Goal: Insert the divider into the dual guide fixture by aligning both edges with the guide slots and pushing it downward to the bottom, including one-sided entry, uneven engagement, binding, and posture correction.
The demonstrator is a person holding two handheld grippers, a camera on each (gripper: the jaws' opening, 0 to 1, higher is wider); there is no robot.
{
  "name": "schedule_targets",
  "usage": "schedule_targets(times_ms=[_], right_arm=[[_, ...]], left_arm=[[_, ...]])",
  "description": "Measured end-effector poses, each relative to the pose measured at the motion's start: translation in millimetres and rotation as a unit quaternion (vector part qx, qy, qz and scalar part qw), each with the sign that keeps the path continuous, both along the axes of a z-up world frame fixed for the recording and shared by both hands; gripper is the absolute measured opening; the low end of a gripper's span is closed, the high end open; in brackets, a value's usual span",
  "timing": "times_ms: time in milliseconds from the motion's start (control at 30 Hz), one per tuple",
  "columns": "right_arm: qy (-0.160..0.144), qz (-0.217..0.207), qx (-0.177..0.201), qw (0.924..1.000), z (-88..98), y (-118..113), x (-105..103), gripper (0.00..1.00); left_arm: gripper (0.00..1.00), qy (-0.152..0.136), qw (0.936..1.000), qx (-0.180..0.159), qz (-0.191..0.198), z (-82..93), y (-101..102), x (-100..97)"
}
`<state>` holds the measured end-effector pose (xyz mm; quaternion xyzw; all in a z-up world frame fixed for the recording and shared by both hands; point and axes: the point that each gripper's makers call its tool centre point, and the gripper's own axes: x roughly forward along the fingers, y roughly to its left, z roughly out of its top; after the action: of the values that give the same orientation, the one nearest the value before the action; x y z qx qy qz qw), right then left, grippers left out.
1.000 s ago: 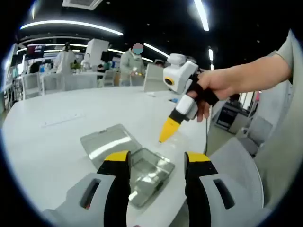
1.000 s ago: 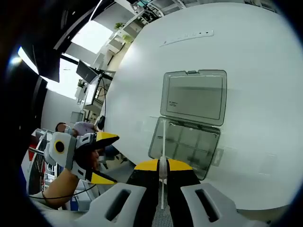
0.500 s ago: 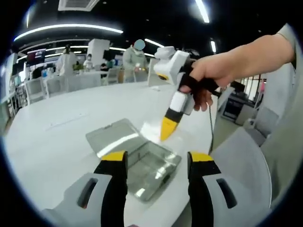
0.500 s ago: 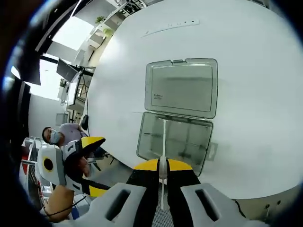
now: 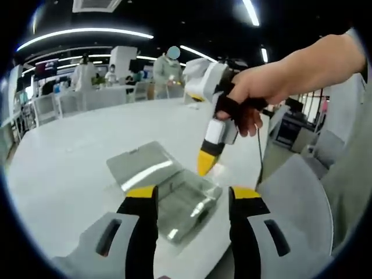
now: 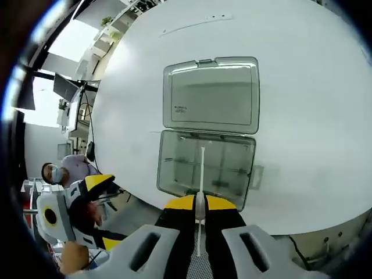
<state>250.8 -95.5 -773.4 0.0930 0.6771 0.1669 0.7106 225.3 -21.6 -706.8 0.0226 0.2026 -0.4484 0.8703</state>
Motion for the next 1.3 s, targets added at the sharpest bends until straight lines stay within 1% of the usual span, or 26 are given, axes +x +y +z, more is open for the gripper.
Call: schedule_targets(times_ms=[100, 267, 367, 400, 633, 800, 967, 1100, 1300], right_arm=[[0.003, -0.006, -0.002, 1.0, -1.5, 1, 1, 0.0], [0.006, -0.008, -0.016, 0.9998, -6.1, 0, 1, 0.0], [0.0, -0.01, -0.026, 0.9996, -6.5, -3, 3, 0.0], [0.0, -0.018, -0.022, 0.9996, -6.0, -1, 4, 0.0], [0.015, -0.028, -0.036, 0.9988, -11.7, 1, -1, 0.0], [0.014, -0.029, -0.039, 0.9987, -13.3, 5, 1, 0.0], [0.017, -0.031, -0.046, 0.9983, -16.2, 4, -4, 0.0], [0.019, -0.033, -0.048, 0.9981, -18.3, 4, -4, 0.0], [0.019, -0.035, -0.048, 0.9981, -21.9, 5, 4, 0.0]], left_arm=[[0.46, 0.001, 1.0, -0.001, 0.0, -1.0, 1, -1.2], [0.45, 0.002, 1.0, 0.0, 0.002, -4.1, 3, -1.4], [0.45, 0.001, 1.0, 0.002, 0.001, -5.2, 4, -1.9], [0.45, 0.001, 1.0, 0.003, 0.002, -5.5, 4, -1.9], [0.44, -0.002, 1.0, 0.003, 0.005, -4.5, 7, -0.9], [0.46, -0.003, 1.0, 0.007, 0.006, -5.8, 7, -2.9], [0.46, -0.002, 1.0, 0.007, 0.007, -4.9, 7, -6.3], [0.46, -0.002, 0.9999, 0.007, 0.009, -4.8, 9, -7.0], [0.46, -0.001, 0.9999, 0.005, 0.012, -6.7, 12, -6.2]])
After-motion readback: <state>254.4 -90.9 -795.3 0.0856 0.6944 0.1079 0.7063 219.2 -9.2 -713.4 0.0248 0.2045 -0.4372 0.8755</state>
